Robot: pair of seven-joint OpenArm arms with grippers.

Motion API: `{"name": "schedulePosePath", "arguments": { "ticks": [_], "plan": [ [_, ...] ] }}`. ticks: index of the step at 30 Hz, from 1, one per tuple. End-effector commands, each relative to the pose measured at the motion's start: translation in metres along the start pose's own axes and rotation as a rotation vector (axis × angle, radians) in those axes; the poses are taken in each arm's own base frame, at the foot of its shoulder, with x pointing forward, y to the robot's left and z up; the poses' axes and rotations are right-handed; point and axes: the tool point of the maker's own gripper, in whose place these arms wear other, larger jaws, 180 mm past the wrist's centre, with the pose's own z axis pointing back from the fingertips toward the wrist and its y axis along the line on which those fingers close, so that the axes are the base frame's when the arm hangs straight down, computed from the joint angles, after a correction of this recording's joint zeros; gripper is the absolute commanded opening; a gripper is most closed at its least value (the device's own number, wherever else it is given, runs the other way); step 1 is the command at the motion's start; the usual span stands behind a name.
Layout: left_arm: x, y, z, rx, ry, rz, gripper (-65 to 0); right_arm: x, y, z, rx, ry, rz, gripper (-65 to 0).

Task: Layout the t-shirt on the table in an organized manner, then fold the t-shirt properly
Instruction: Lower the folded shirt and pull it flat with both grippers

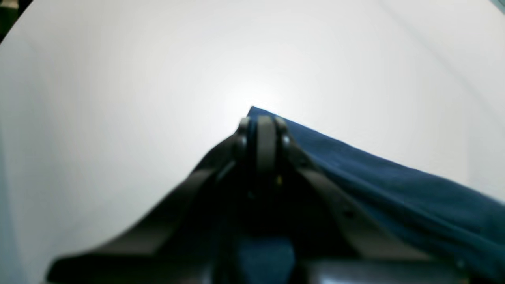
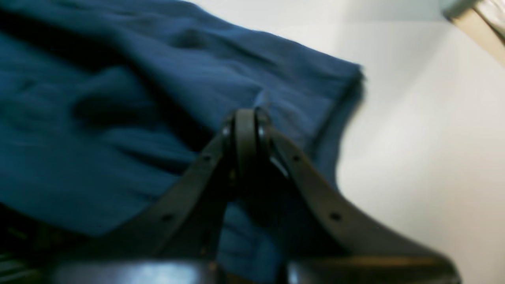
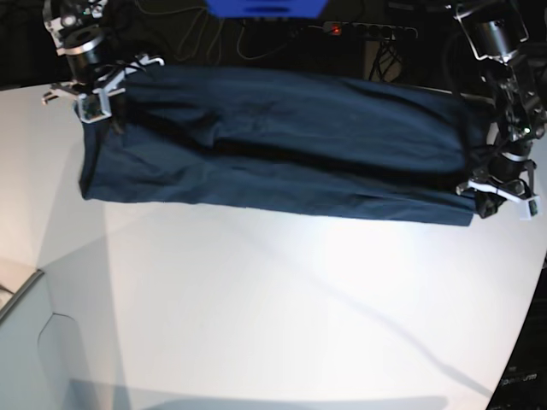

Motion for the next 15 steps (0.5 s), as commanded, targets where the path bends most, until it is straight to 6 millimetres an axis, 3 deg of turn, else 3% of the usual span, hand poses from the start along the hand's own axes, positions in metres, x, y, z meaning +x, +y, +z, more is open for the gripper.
{"name": "schedulePosePath", "arguments": {
  "ticks": [1,8,11,15],
  "plan": [
    [0.025,0.005,0.000,0.001,-0.064,-0.019,-64.9,0.011,-0.002,0.002,-0.006,-0.047,-0.001,-65.0],
    [0.022,0.005,0.000,0.001,-0.056,-0.019,-64.9,0.009,-0.003,0.001,-0.007,-0.043,-0.002,-65.0],
    [0.019,0.006,0.001,0.003,-0.050,-0.020,-64.9,0.000,0.000,0.000,0.001,-0.022,-0.017,-65.0],
    [0.000,0.012,0.010,0.014,-0.009,-0.024,-64.9,-0.012,0.002,-0.004,0.013,0.002,-0.031,-65.0]
  ]
}}
